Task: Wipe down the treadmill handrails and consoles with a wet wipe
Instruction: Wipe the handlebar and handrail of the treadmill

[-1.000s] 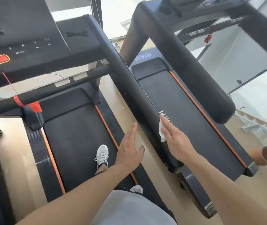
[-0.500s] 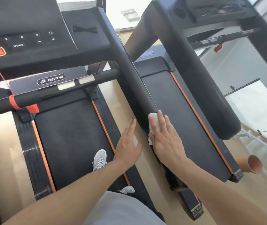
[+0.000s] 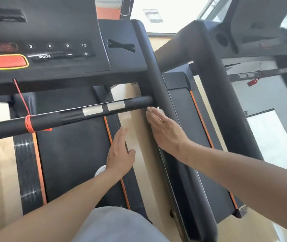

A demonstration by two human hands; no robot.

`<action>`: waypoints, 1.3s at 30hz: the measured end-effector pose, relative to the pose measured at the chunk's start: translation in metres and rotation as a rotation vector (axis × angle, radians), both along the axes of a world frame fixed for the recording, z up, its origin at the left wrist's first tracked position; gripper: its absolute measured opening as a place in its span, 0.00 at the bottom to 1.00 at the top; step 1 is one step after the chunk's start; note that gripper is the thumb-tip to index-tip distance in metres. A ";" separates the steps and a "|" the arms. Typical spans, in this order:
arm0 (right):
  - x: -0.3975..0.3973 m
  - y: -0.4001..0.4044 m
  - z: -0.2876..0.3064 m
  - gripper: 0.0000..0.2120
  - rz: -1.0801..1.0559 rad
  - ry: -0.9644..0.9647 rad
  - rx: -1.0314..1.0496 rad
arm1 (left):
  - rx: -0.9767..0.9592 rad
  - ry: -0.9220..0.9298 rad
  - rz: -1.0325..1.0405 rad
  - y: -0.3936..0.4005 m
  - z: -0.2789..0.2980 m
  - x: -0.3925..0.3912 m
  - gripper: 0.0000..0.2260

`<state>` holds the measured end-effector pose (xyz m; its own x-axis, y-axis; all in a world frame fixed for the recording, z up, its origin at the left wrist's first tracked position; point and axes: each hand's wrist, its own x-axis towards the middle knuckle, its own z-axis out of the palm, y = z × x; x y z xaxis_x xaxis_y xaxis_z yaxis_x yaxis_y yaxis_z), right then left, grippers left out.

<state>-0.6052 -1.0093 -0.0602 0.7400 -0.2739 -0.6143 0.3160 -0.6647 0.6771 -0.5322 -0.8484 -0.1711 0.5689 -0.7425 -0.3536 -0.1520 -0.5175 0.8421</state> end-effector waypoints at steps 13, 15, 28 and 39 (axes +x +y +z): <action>-0.090 0.043 -0.015 0.31 0.020 0.235 0.146 | -0.046 -0.062 -0.096 0.008 0.013 -0.035 0.30; -0.114 0.052 -0.014 0.31 0.033 0.162 0.167 | -0.068 -0.095 -0.134 0.011 0.018 -0.053 0.30; -0.320 0.128 -0.025 0.22 -0.012 -0.458 0.560 | -0.153 -0.148 -0.125 0.054 0.048 -0.224 0.30; -0.323 0.162 -0.030 0.27 -1.349 -1.400 1.120 | -0.071 -0.120 -0.176 0.103 0.053 -0.282 0.30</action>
<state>-0.9278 -0.8477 -0.0898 0.4468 -0.8588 -0.2509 -0.7056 -0.1658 -0.6890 -0.8140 -0.7455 -0.1184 0.4636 -0.8545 -0.2341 -0.3361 -0.4141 0.8459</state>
